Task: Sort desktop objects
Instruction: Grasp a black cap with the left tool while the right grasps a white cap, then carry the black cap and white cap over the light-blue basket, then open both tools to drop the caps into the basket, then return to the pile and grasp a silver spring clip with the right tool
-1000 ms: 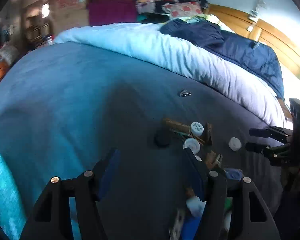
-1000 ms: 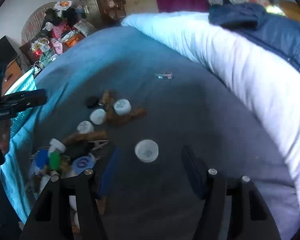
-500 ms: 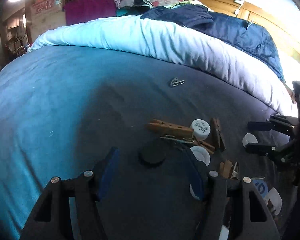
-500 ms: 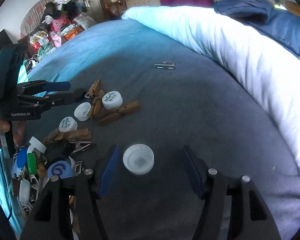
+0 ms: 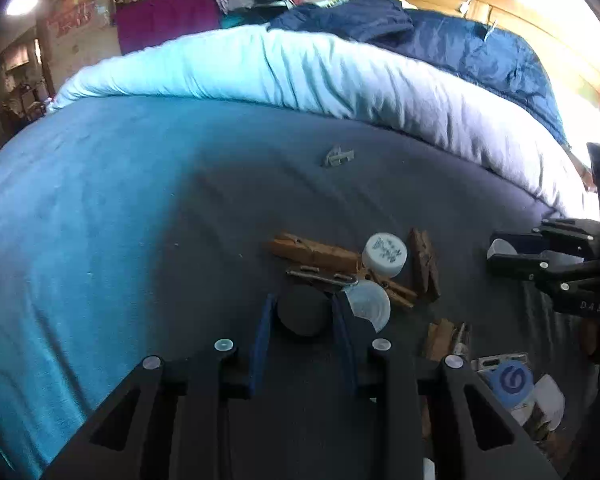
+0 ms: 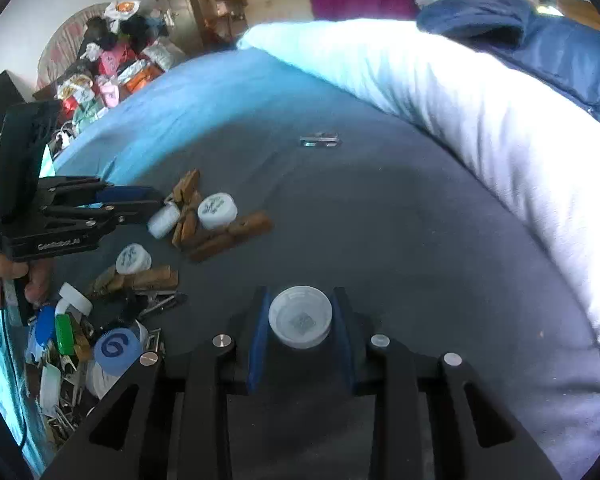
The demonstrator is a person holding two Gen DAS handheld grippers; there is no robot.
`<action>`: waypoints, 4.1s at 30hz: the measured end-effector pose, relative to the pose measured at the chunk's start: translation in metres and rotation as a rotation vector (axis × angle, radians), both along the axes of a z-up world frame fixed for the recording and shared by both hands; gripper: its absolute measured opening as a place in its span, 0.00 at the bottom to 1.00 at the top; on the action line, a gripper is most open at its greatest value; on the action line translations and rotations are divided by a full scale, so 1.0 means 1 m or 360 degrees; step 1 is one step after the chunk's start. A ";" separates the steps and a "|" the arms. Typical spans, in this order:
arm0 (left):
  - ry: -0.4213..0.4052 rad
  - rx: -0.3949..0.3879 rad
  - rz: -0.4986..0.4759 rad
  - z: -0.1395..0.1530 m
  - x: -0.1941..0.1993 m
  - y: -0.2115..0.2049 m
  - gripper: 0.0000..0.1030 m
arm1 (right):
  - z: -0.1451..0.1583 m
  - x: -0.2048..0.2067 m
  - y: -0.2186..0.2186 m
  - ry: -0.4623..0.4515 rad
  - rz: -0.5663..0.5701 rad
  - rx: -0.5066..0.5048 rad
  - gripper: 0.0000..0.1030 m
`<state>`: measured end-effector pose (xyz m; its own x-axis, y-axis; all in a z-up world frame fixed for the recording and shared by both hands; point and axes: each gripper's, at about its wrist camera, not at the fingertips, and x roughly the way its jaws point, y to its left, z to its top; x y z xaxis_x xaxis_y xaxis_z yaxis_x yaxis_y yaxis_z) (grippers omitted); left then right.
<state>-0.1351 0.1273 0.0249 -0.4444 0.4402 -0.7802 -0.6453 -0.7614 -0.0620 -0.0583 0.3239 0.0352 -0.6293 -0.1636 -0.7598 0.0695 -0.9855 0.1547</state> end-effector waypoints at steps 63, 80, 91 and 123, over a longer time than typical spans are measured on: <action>0.0364 0.0135 0.1279 0.285 0.149 -0.421 0.30 | 0.334 -0.030 -0.322 0.0528 0.0780 -0.0108 0.29; -0.0139 -0.0032 0.1182 0.236 0.064 -0.438 0.30 | 0.304 -0.099 -0.404 0.0015 0.1059 -0.0208 0.29; -0.0130 -0.0071 0.1217 0.223 0.054 -0.433 0.42 | 0.294 -0.105 -0.411 0.0012 0.1079 -0.0235 0.37; -0.0040 0.0199 0.0566 0.134 0.102 -0.173 0.58 | 0.078 -0.012 0.015 -0.0027 0.0065 -0.0125 0.60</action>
<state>-0.0334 -0.0453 0.1590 -0.5678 0.3545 -0.7429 -0.3391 -0.9231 -0.1813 -0.0705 0.3385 0.1131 -0.6080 -0.2485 -0.7540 0.1064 -0.9667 0.2329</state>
